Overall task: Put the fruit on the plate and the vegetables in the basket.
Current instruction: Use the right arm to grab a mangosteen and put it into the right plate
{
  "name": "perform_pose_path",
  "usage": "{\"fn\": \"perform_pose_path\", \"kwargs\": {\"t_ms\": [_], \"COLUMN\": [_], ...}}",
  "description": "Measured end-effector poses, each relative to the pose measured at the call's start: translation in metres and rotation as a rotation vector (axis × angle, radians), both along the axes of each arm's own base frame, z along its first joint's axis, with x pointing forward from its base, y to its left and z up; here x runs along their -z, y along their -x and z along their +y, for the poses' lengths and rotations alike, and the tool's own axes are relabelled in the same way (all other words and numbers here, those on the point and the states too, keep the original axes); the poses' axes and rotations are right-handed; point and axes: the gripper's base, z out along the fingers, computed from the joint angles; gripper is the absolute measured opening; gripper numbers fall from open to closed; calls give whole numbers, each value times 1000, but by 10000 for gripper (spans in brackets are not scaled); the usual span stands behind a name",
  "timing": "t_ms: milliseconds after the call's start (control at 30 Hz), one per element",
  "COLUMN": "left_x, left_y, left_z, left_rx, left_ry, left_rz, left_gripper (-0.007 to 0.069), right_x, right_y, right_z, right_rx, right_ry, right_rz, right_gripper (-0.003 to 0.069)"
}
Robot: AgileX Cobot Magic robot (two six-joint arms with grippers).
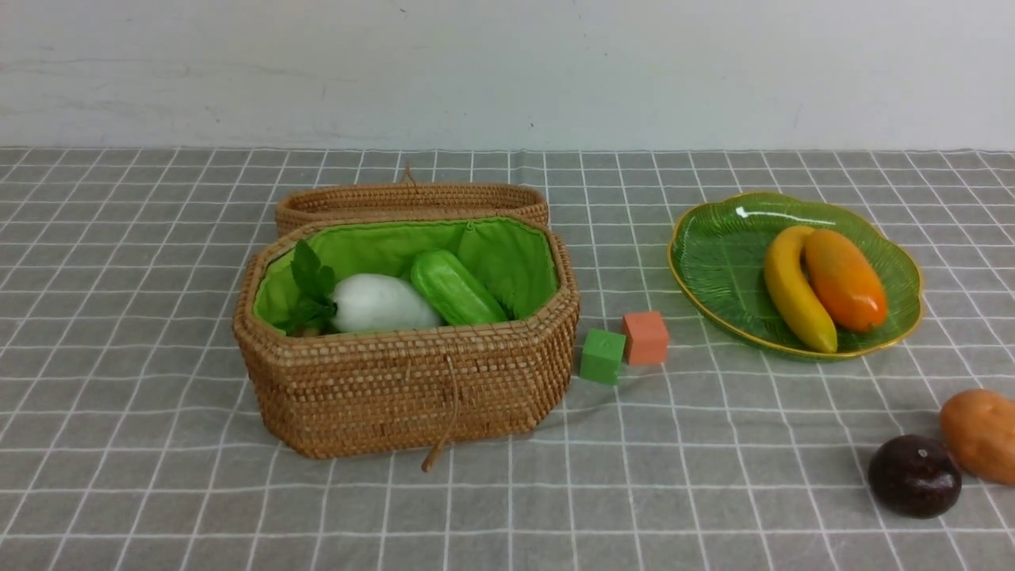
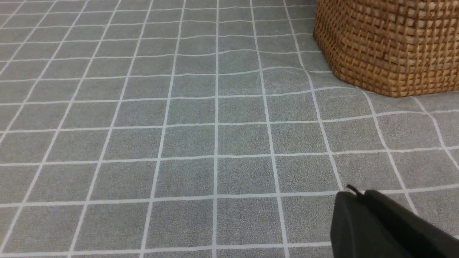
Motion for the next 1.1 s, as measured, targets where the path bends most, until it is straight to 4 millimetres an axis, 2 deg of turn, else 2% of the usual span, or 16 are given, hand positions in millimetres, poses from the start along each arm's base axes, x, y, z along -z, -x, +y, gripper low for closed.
{"fn": "perform_pose_path", "kwargs": {"t_ms": [733,833,900,1000,1100], "left_x": [0,0,0,0,0], "left_y": [0,0,0,0,0], "left_z": [0,0,0,0,0], "left_rx": [-1,-1,-1,-1,-1], "left_ry": [1,1,1,1,1], "left_rz": [-1,-1,-1,-1,-1], "left_gripper": [43,49,51,53,57], "right_x": [-2,-5,-17,-23,-31], "right_y": [-1,-3,-5,-5,-5], "right_z": [-1,-2,-6,-9,-13], "right_rx": [8,35,84,117,167], "right_ry": [0,-48,-60,-81,-185], "right_rz": [-21,-91,-217,-291,-379], "right_gripper": [241,241,241,241,241]}}
